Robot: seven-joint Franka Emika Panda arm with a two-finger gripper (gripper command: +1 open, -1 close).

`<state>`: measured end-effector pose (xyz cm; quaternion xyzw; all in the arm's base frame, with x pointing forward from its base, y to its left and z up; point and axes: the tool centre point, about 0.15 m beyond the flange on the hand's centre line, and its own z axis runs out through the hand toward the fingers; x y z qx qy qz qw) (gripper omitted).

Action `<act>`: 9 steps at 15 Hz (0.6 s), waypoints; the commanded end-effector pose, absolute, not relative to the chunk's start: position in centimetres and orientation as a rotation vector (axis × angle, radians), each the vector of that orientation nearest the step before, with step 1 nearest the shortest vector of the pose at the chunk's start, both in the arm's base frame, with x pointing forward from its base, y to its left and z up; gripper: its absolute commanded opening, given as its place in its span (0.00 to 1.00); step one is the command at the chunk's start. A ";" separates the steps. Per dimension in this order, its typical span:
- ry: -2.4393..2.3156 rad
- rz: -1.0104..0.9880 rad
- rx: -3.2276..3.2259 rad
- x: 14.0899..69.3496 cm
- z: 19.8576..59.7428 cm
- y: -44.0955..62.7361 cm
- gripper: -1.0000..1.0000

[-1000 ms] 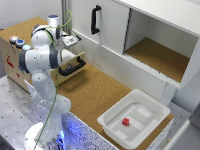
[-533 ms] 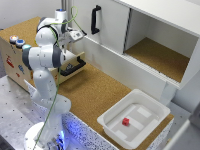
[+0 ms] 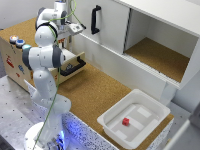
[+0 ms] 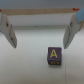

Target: Rotate the purple block towards the left

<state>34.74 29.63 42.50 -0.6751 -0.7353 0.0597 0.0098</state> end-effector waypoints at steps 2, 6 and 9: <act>-2.286 0.188 -2.066 34.4 43.2 29.5 1.00; -2.289 0.161 -2.137 34.2 42.2 30.3 1.00; -2.303 0.094 -2.231 32.9 40.5 31.5 1.00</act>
